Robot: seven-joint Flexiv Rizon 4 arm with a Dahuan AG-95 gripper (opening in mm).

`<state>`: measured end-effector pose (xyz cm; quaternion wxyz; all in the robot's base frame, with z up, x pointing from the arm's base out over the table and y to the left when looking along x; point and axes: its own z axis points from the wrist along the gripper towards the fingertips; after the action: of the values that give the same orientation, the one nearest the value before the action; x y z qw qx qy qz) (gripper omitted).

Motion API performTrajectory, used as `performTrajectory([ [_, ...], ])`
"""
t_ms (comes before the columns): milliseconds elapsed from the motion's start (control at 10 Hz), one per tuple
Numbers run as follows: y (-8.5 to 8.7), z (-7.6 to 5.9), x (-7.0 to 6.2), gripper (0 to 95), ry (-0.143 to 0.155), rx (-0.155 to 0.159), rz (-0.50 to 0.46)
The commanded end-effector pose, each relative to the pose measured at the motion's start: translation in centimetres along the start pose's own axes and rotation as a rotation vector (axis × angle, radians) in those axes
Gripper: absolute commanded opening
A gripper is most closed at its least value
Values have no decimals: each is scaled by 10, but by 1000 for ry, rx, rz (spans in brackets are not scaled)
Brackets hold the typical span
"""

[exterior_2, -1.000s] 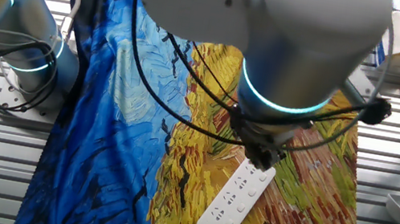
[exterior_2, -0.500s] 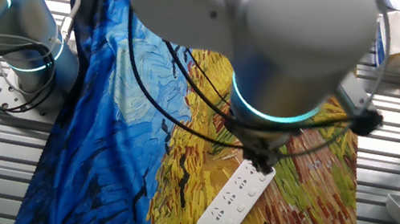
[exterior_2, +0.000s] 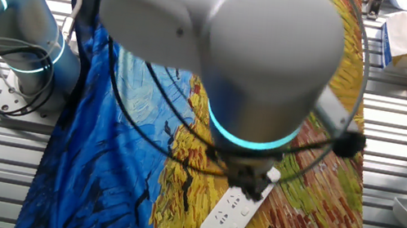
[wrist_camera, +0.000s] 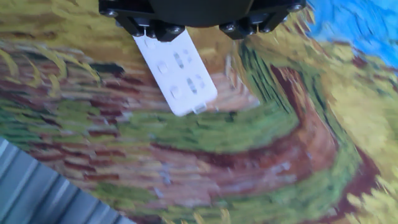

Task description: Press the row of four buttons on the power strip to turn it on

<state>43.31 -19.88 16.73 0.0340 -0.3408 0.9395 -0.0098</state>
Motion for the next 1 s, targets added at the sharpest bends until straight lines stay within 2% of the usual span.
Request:
performTrajectory([
  [100, -11, 4, 25, 570, 0, -22, -65],
  [300, -11, 4, 25, 570, 8, -36, -75],
  [600, -11, 4, 25, 570, 2, -56, -111],
  [700, -11, 4, 25, 760, -2, -62, -104],
  [900, -11, 4, 25, 760, -2, -61, -73],
  [1000, -11, 4, 25, 760, -13, -71, -64],
])
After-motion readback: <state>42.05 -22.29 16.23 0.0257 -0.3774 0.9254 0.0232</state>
